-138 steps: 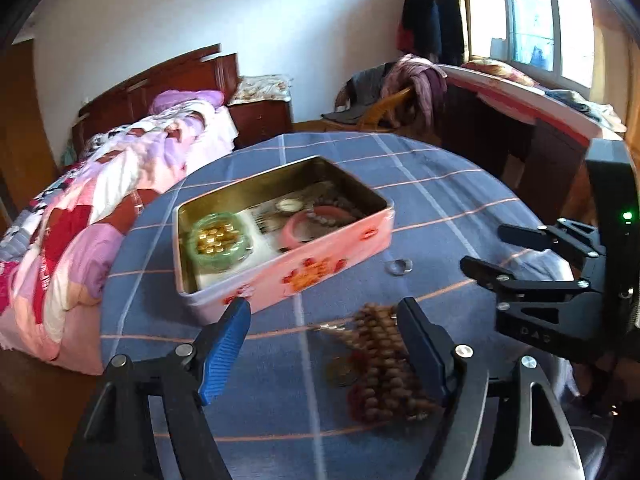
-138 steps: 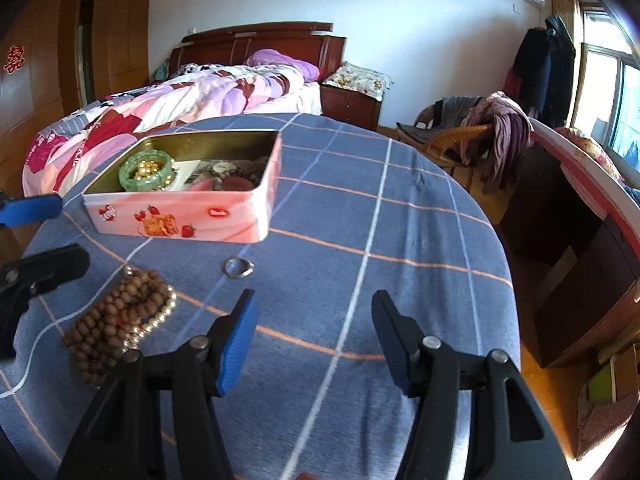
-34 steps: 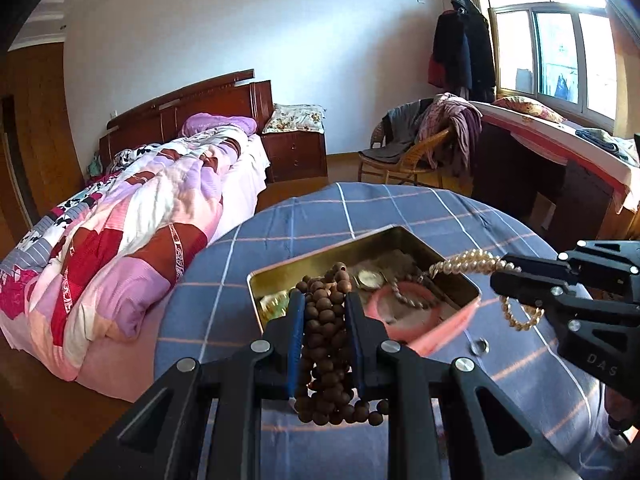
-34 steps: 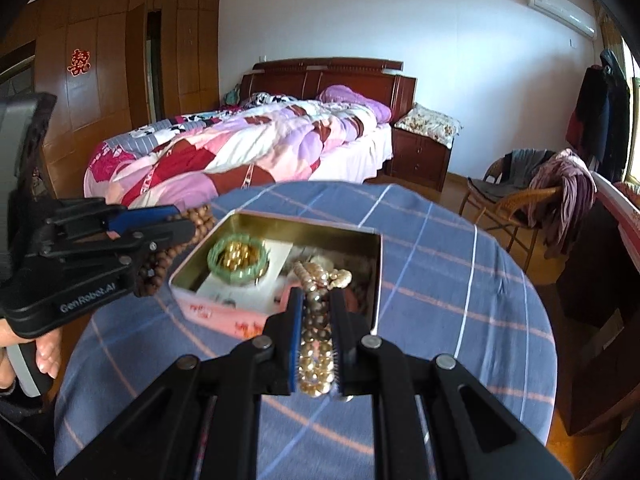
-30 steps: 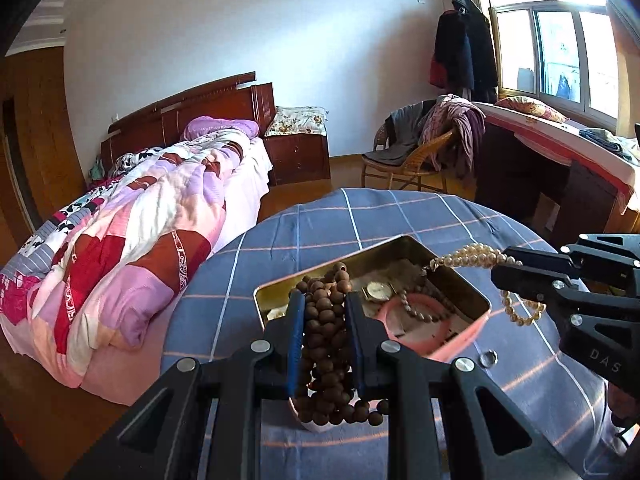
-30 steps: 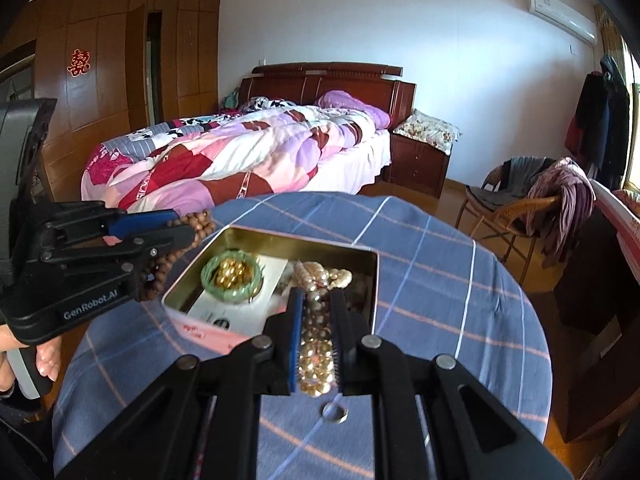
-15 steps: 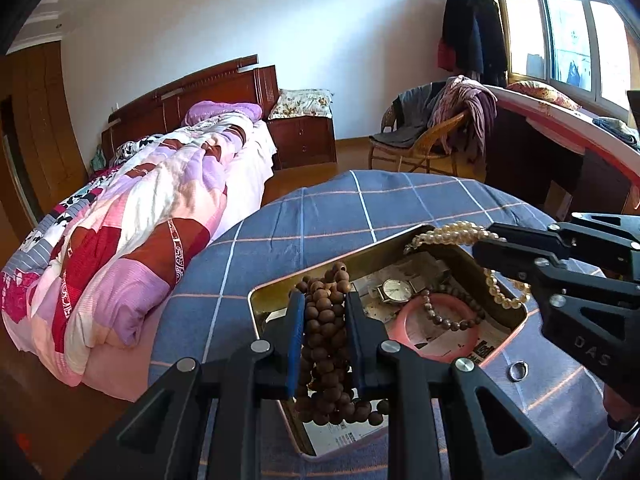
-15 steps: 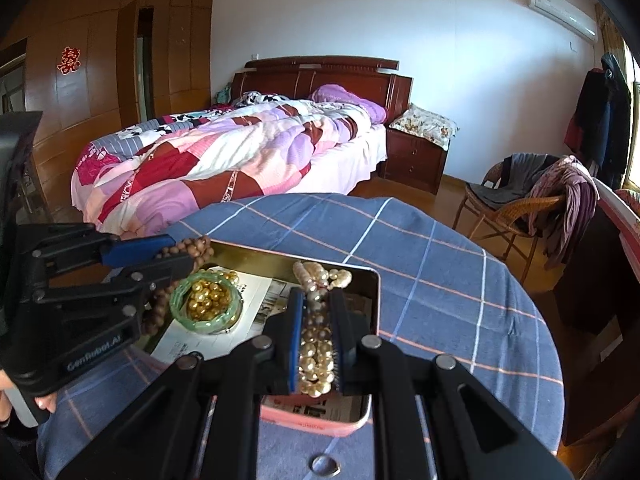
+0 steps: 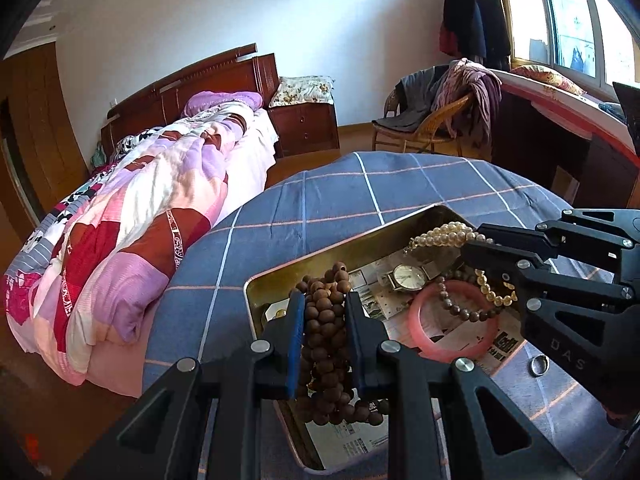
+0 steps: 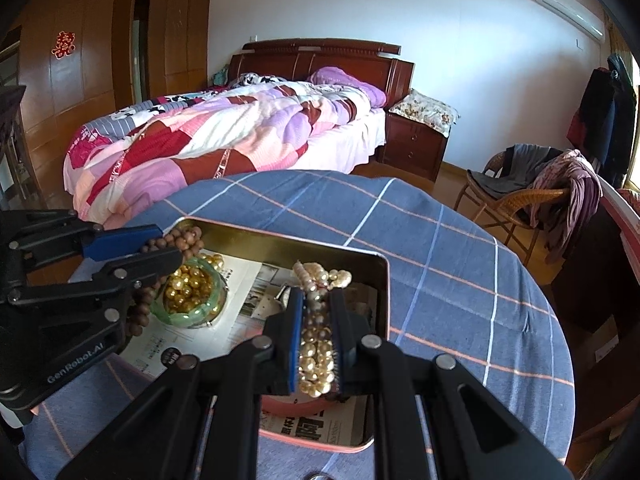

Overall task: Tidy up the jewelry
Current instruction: 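Carry the wooden beads and pearl necklace into the tin and open both tools, then withdraw both open tools from the tin toward the red cord and ring, then grasp the red cord with the left tool while the right tool grasps the silver ring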

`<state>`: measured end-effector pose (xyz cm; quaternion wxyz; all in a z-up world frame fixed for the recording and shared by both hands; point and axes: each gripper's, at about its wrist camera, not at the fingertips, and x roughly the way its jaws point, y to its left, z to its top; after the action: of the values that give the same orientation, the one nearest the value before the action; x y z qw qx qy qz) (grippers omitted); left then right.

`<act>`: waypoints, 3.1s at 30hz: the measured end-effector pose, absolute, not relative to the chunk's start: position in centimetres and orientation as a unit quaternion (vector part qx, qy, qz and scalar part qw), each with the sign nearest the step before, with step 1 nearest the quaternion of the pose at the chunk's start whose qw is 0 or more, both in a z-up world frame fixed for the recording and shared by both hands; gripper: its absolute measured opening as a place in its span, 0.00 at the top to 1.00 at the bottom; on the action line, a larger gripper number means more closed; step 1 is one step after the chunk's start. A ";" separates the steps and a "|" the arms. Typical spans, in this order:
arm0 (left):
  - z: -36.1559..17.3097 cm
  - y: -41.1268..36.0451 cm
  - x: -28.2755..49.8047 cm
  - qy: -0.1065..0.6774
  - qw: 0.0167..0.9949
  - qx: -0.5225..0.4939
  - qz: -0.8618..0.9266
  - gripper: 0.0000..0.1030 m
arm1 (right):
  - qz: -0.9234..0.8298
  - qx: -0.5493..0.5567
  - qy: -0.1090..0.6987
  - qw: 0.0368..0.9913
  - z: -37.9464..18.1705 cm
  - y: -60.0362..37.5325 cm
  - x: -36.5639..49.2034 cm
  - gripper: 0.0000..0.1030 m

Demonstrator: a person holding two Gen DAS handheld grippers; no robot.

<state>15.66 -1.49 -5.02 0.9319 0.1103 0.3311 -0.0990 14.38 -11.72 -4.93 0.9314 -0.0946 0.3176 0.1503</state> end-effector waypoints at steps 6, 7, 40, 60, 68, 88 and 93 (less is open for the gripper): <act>-5.3 -1.8 16.1 0.336 0.930 0.114 -0.099 0.80 | 0.146 -0.099 0.323 0.930 -5.2 -11.7 14.8 0.85; -5.4 -1.7 16.1 0.337 0.929 0.115 -0.099 0.80 | 0.146 -0.100 0.323 0.930 -5.3 -11.6 14.8 0.85; -6.0 -0.9 15.9 0.335 0.932 0.119 -0.075 0.36 | 0.147 -0.095 0.319 0.932 -6.0 -11.9 14.5 0.54; -6.8 -1.8 6.5 0.340 0.931 0.105 -0.085 0.24 | 0.077 -0.090 0.345 0.931 -6.9 -16.6 8.2 0.43; -7.3 -4.4 3.4 0.358 0.920 0.108 -0.115 0.24 | 0.069 -0.093 0.357 0.927 -8.3 -17.9 5.1 0.39; -10.8 -5.6 3.8 0.402 0.892 0.132 -0.161 0.69 | 0.082 -0.075 0.367 0.923 -9.0 -18.1 5.2 0.38; -10.9 -4.1 4.7 0.397 0.894 0.126 -0.165 0.95 | 0.106 -0.057 0.382 0.916 -8.8 -17.8 6.5 0.39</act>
<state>4.69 -4.14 -10.89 0.8942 0.1258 0.3968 -0.1645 6.50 -17.81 -8.77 0.9165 -0.0566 0.3817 0.1058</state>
